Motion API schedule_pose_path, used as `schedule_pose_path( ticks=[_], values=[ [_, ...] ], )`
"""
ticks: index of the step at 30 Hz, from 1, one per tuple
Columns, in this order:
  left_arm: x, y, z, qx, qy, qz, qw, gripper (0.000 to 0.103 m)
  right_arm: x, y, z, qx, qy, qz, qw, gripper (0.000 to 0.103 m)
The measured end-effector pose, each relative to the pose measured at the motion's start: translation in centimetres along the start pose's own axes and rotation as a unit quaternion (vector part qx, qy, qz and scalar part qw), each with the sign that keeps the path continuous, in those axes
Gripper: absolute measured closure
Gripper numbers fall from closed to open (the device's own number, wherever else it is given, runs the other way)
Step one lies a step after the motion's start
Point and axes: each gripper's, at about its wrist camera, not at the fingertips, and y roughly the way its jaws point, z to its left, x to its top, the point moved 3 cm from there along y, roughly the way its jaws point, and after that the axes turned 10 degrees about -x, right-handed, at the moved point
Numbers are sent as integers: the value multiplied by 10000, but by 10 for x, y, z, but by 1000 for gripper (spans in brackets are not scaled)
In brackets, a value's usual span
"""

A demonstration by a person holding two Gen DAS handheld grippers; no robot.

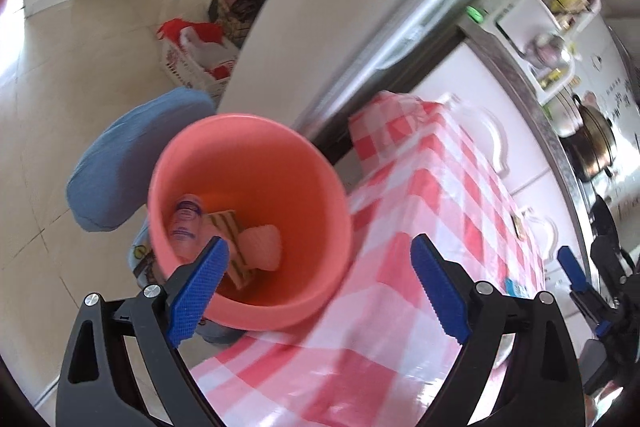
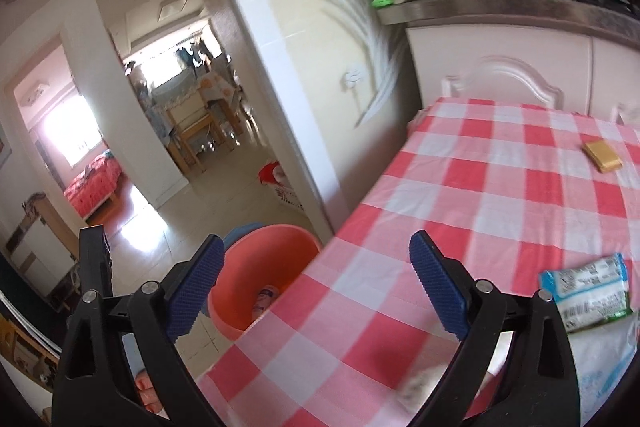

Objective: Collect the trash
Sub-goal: 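Move both tools back over the table toward the sponge and wrappers, then grasp the yellow sponge with the left tool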

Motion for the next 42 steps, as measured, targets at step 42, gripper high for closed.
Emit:
schedule_pose_path(
  ticks=[42],
  values=[
    [-104,58,-235,-615,2010,1234,9698,12,-24,-121,-264,-974,2091,-1009,9678,8]
  ],
)
